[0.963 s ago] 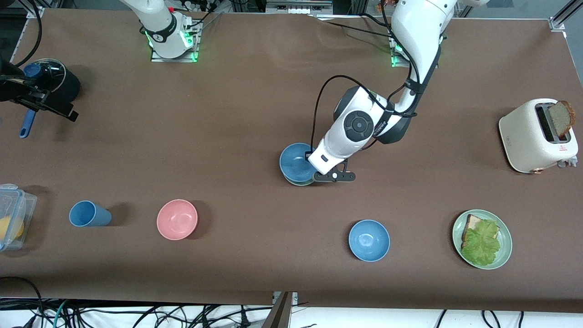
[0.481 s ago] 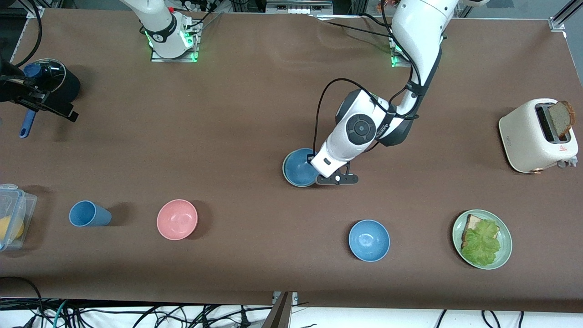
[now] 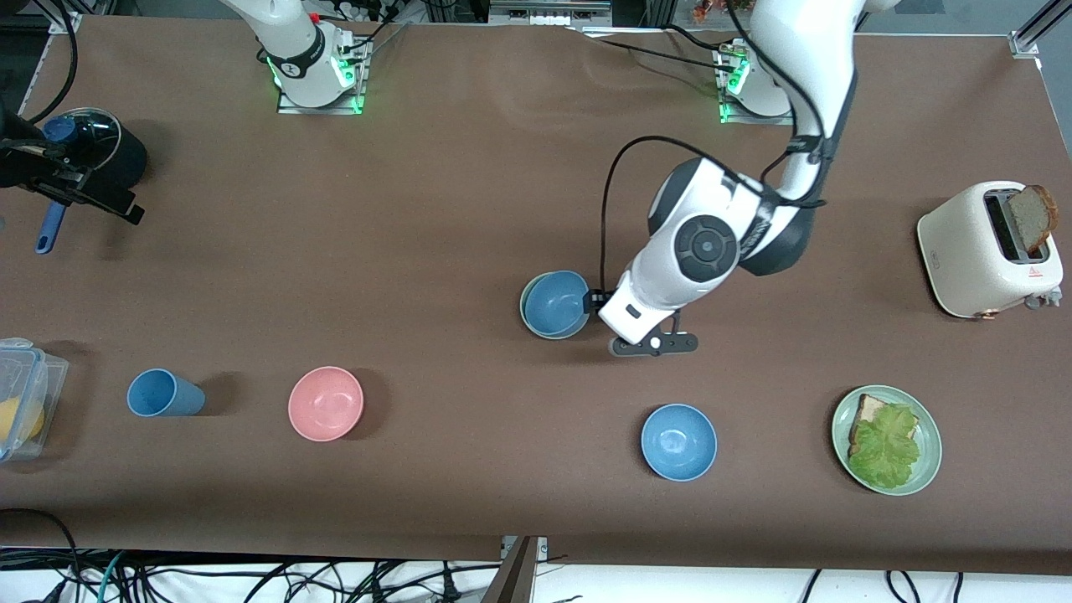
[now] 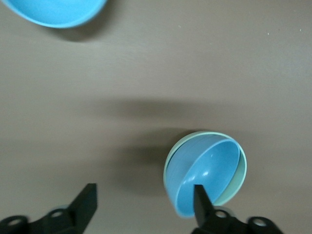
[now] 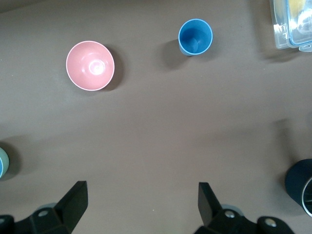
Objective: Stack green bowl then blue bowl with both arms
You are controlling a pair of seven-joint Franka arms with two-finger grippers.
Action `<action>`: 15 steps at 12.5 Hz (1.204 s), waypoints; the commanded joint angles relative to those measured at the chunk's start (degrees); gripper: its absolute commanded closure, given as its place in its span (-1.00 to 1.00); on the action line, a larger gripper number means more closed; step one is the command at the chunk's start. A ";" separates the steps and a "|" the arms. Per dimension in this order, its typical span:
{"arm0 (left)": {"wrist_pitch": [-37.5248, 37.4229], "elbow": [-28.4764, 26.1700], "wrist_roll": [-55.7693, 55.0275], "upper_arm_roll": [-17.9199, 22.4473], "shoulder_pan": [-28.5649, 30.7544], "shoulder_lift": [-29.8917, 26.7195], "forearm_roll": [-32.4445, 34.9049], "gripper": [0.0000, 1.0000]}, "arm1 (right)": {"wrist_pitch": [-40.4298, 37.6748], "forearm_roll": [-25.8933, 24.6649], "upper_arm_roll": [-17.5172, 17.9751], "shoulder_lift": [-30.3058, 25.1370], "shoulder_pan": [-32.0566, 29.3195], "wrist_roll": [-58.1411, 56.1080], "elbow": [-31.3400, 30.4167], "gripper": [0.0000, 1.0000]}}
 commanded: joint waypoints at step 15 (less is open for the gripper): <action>-27.71 0.21 21.13 -10.37 33.18 -21.42 11.14 -1.00 | -1.99 -0.17 0.35 0.00 0.15 -24.10 0.96 -0.99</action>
